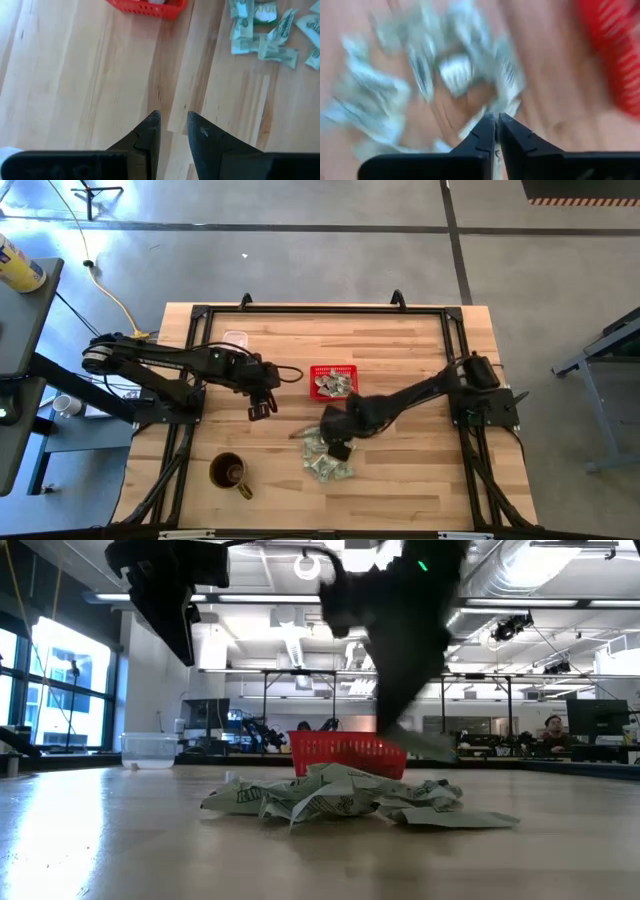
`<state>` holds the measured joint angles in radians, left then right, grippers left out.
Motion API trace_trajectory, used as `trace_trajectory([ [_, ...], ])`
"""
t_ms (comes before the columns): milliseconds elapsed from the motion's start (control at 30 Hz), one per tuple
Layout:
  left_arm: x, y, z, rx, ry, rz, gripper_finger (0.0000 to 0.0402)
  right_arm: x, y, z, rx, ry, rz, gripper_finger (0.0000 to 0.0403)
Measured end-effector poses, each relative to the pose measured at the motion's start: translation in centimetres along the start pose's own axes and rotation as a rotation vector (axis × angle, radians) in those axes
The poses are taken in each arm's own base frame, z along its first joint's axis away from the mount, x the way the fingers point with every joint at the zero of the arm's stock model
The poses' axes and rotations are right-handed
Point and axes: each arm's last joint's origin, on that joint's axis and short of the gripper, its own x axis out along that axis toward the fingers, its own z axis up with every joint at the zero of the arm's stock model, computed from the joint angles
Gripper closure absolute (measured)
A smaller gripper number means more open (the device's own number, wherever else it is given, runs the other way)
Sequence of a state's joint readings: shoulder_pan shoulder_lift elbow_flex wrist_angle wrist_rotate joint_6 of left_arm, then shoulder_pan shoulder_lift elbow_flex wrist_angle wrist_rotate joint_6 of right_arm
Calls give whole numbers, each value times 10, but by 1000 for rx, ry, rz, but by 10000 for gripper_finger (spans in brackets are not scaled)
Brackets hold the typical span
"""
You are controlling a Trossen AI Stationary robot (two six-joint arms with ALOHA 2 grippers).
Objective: Pick and place items into bin
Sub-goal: Put the green stevia packet into the red bin
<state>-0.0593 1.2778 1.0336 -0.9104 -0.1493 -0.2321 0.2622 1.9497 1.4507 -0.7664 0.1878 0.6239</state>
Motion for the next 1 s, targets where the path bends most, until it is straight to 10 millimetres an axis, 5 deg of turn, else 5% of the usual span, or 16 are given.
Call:
trace_trajectory([
  [233,0,-1,6,-17,-60,-3,270,-64,-45,44,43,-222,-83,396],
  [500,22,-8,4,-24,-142,-163,270,-49,-110,63,-132,-129,85,386],
  [733,47,-12,-5,-43,-234,-272,270,-35,-121,57,-234,-97,66,259],
  [1000,76,-35,11,-83,-286,-412,270,-72,-116,44,-332,-140,-59,94],
])
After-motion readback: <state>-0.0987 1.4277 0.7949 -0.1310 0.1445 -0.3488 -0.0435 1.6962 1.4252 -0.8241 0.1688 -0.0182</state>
